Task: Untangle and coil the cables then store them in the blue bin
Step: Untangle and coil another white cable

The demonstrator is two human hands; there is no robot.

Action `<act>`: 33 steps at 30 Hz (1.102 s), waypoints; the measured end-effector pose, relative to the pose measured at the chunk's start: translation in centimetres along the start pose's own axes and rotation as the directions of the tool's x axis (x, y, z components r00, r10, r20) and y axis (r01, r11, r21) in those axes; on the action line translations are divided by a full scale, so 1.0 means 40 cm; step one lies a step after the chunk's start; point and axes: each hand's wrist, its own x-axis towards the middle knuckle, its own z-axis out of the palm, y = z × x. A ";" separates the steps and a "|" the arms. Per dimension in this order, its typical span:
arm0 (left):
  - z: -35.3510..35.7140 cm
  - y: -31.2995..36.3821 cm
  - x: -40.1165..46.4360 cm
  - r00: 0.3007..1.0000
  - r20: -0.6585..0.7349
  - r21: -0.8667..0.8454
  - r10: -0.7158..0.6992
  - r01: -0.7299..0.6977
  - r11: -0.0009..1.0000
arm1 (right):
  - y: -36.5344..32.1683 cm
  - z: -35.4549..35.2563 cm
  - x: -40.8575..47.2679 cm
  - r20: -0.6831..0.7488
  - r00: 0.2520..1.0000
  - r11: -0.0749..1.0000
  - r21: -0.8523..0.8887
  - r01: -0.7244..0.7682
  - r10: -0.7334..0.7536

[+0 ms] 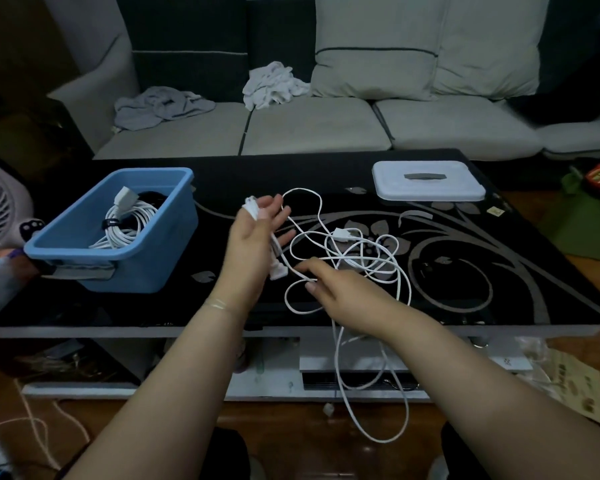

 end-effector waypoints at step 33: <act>-0.020 0.003 -0.044 0.786 0.483 0.640 -0.385 -0.016 0.768 | 0.020 -0.086 0.012 -0.213 0.955 0.978 0.003 -0.209 0.205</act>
